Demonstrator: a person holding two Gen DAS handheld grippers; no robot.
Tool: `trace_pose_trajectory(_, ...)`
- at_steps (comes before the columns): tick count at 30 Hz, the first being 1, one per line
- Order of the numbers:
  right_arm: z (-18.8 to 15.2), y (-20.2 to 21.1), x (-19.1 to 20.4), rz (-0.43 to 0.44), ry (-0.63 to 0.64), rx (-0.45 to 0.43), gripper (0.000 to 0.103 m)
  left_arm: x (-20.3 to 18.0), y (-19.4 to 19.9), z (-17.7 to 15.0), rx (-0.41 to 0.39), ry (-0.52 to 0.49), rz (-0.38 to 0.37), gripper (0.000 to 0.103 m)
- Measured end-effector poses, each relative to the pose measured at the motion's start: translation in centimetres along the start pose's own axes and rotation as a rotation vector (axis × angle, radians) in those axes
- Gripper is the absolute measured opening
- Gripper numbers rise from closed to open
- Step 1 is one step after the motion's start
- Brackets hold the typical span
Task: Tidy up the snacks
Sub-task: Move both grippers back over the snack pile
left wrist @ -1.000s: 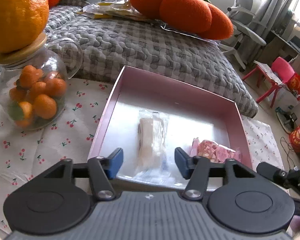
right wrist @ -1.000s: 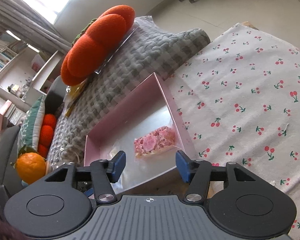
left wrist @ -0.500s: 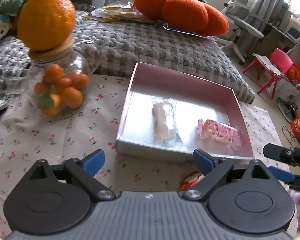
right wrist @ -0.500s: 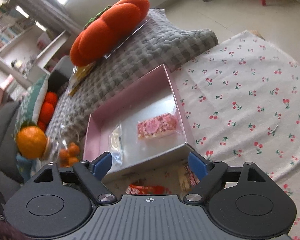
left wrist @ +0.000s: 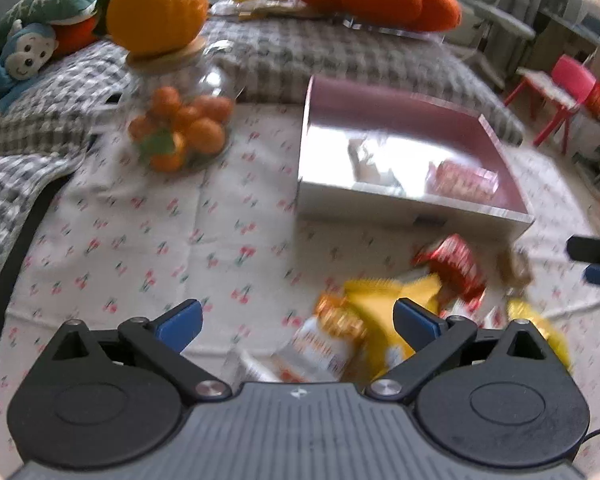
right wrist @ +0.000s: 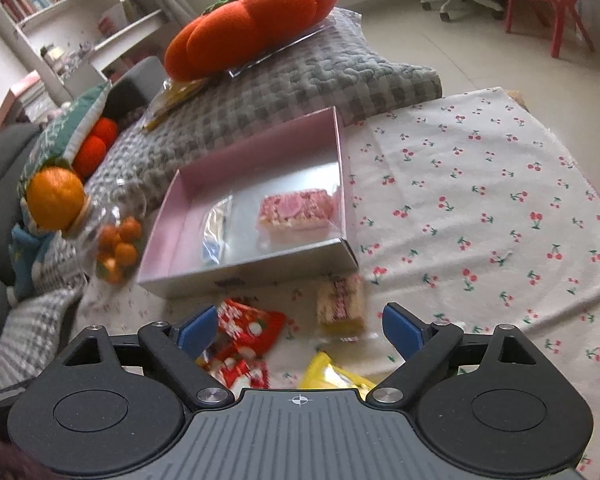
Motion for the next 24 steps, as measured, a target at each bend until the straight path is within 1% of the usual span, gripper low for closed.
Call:
trace_pose_trajectory(5,-1.5,0.2,-0.1,-0.031,0.081,0.029,0.091,0.8,-0.6,-1.8,0.062,-0.029,0.095,0.101)
trace_pose_trajectory(10,-3.0,0.3,0.1,-0.052,0.154,0.053,0.091,2.2,-0.5,-3.0,0.105,0.043,0.143,0.101)
trace_pose_trajectory(12,-3.4,0.3,0.3,-0.057,0.177,0.060,0.091,2.9,-0.7,-3.3,0.134,0.110,0.141,0.100)
trace_pose_trajectory(14,-3.8,0.2,0.5,-0.057,0.188,0.068,0.091,3.2,-0.8,-3.6,0.154,0.175,0.118,0.099)
trace_pose_trajectory(17,-4.3,0.3,1.2,-0.040,0.213,0.076,0.091,3.4,-0.9,-4.0,0.178,0.241,0.104,0.095)
trace_pose_trajectory(20,-4.9,0.3,2.3,-0.004,0.267,0.080,0.091,3.4,-0.9,-4.5,0.189,0.282,0.097,0.090)
trace_pose_trajectory(21,-5.2,0.3,2.8,0.011,0.291,0.077,0.091,3.4,-0.9,-4.6,0.190,0.287,0.097,0.085)
trace_pose_trajectory(24,-6.2,0.5,4.5,0.064,0.386,0.058,0.091,3.3,-0.8,-4.8,0.184,0.268,0.102,0.081)
Point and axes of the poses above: each gripper's, at about its wrist camera, not at the fingertips, and y roughly against the way its jaws point, x to its left, z to its top, the point moved 5 cm from there along -y, roughly the way its jaws point, and after that the axes turned 4 degrees about -x, right-handed, at the moved point
